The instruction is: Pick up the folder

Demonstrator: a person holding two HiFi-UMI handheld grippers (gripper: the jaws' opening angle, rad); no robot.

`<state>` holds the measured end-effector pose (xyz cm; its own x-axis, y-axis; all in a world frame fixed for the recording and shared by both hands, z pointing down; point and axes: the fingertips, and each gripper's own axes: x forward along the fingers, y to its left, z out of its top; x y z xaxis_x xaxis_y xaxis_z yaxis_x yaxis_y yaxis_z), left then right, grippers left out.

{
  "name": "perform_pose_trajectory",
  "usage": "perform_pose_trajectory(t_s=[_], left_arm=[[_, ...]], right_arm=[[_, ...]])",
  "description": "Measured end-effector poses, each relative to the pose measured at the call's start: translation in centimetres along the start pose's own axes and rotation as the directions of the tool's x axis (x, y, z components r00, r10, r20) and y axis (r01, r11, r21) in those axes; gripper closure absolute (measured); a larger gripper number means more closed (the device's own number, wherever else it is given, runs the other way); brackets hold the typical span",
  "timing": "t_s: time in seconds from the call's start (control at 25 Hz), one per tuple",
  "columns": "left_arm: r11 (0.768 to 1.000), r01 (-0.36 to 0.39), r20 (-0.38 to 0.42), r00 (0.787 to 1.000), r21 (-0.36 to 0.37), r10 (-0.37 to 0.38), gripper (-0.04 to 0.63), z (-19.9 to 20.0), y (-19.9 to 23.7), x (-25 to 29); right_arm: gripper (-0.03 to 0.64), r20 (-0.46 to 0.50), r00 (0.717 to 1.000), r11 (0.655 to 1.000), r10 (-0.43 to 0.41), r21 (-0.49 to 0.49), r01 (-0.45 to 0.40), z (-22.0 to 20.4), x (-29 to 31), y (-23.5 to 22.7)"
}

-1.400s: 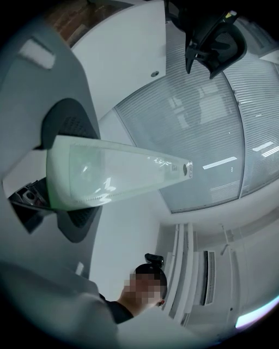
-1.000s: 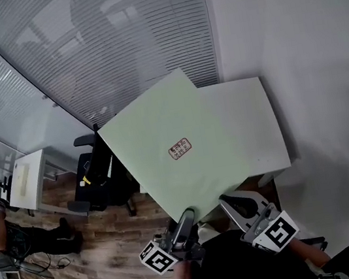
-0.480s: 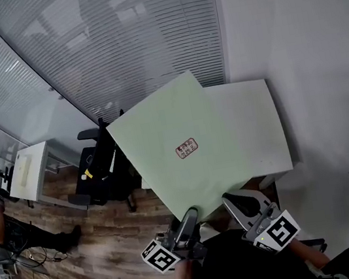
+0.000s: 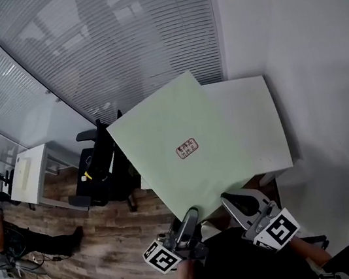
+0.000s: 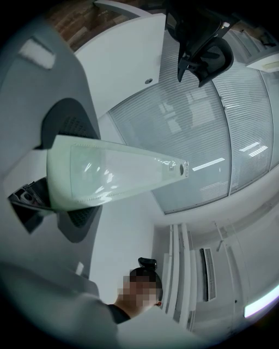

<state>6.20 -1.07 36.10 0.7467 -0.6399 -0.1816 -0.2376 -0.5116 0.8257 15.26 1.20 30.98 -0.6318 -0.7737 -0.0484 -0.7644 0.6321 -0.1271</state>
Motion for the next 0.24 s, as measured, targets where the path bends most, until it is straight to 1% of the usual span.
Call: perform_pose_trajectory(t_s=[0.24], left_arm=[[1.000, -0.009, -0.006, 1.000, 0.001, 0.009, 0.313, 0.33, 0.71, 0.11]], right_arm=[[0.617, -0.007, 1.000, 1.000, -0.008, 0.005, 0.008, -0.34, 0.51, -0.25]])
